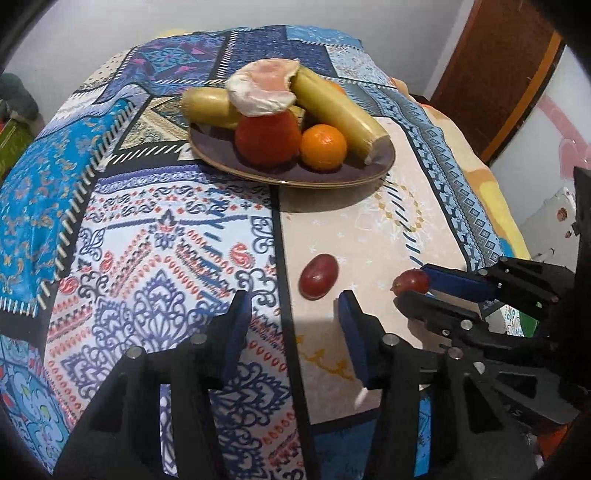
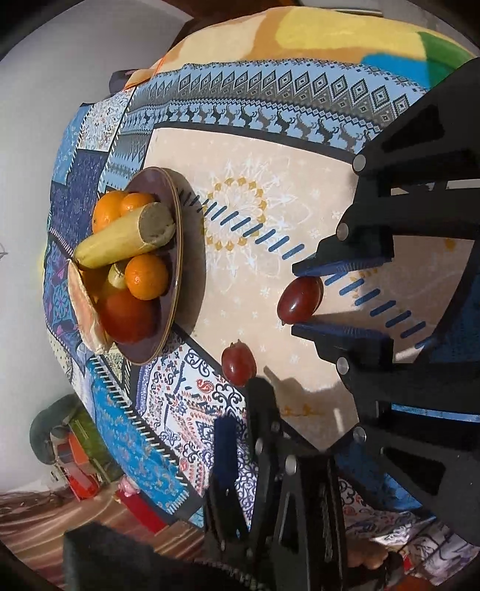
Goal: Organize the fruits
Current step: 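Grasp a red date with the left tool while the right tool grasps another red date, then carry both red dates to the plate and release them among the fruit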
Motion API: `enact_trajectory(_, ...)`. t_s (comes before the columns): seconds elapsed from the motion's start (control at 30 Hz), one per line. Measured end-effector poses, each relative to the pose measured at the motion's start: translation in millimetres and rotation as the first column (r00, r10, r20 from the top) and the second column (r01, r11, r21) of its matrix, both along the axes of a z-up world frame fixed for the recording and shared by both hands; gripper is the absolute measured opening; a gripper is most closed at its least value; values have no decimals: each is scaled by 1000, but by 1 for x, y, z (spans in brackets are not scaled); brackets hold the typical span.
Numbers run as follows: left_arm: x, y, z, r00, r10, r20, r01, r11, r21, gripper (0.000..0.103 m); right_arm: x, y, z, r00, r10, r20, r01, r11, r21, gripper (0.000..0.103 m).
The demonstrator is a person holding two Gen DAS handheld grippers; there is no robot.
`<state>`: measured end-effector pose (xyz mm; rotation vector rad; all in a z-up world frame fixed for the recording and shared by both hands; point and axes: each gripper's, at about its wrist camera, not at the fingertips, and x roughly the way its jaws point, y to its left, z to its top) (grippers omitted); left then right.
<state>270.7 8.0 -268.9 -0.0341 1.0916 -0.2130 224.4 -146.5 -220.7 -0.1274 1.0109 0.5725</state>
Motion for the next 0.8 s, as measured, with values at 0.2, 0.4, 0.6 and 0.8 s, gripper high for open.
enact_trajectory(0.2, 12, -10, -4, 1000, -11, 2, 11, 1000, -3, 35, 1, -7, 2, 999, -34, 8, 34, 999, 26, 23)
enact_trajectory(0.4, 16, -12, -5, 1000, -14, 10, 14, 1000, -23, 21, 4, -13, 4, 998, -62, 9, 61, 997, 38, 23)
enact_trajectory(0.6, 13, 1, 4, 1000, 11, 26, -10, 999, -43, 21, 13, -8, 15, 998, -48, 50, 47, 999, 26, 23)
enact_trajectory(0.8, 17, 20, 26, 995, 51, 82, -47, 997, -57, 21, 26, 1, 30, 994, -36, 101, 33, 999, 32, 23)
